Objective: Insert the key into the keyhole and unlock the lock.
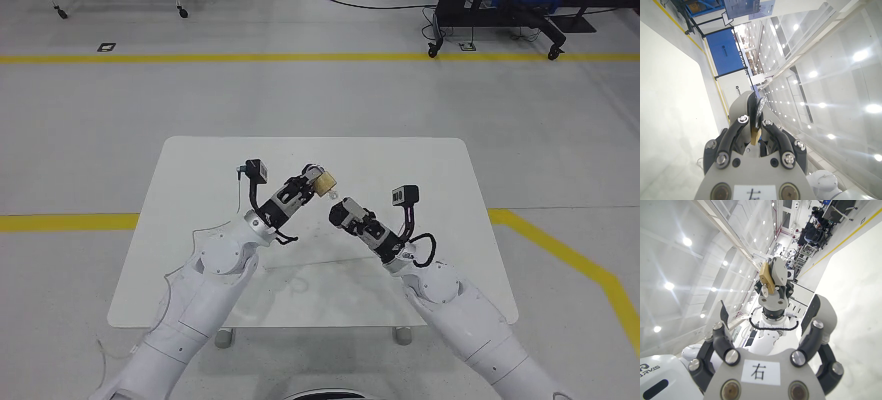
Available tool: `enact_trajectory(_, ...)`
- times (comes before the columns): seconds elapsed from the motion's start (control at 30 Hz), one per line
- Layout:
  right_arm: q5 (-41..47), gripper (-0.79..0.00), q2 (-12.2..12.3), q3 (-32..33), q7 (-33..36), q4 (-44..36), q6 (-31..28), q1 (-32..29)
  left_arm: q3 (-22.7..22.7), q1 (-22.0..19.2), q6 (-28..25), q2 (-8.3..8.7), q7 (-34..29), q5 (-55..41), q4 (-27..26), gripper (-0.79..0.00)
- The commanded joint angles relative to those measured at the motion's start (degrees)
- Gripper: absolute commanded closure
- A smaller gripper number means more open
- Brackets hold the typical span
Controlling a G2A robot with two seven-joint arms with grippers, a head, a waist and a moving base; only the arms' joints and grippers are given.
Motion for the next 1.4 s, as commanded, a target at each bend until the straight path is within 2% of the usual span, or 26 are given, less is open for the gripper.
enact_trajectory(0.0,2.0,-0.12,-0.1,0.0,1.9,0.1,0.8,0.2,0.3,-0.3,-0.8,-0.21,0.3,0.5,0.4,0.0)
enact_trajectory(0.37,7.1,0.0,-0.5,0.8,6.4,0.3,2.3,0.8,-0.2,-0.3,-2.3,-0.7,0.1,2.0,0.9,0.0)
enact_trajectory(0.5,8.1,0.0,-0.7,1.1,6.5,0.5,2.3,0.9,-0.6,-0.1,-2.4,-0.76,0.1,3.0,0.7,0.0)
enact_trajectory(0.63,8.3,-0.043,-0.9,1.6,6.8,0.4,1.4,0.5,-0.7,0.1,-2.4,-0.85,-0.1,3.9,0.4,0.0)
enact_trajectory(0.73,8.3,-0.139,-0.9,2.0,7.0,0.2,1.4,0.1,-0.8,0.2,-2.4,-0.94,-0.1,4.5,0.3,0.0)
enact_trajectory(0.8,7.8,-0.175,-0.9,2.4,6.8,0.2,1.8,-0.1,-0.9,0.3,-2.4,-1.01,-0.1,4.8,0.1,0.0)
enact_trajectory(1.13,6.6,-0.191,-1.0,3.7,6.6,-0.9,2.8,-1.1,-1.1,0.6,-2.6,-1.23,0.3,8.2,-0.6,0.0)
enact_trajectory(1.2,6.7,-0.175,-1.1,3.9,6.6,-0.9,3.2,-1.1,-1.0,0.8,-2.7,-1.28,0.3,8.7,-0.8,0.0)
enact_trajectory(1.23,6.9,-0.139,-1.2,3.8,6.6,-0.9,3.5,-1.1,-1.1,0.8,-2.8,-1.31,0.3,8.9,-0.8,0.0)
enact_trajectory(1.3,7.9,0.0,-1.3,3.6,7.0,-0.8,4.1,-0.9,-1.1,0.9,-2.9,-1.35,0.4,9.2,-0.9,0.0)
enact_trajectory(1.37,9.2,0.0,-1.5,3.4,7.7,-0.4,4.6,-0.7,-1.3,1.0,-3.1,-1.38,0.4,9.5,-0.9,0.0)
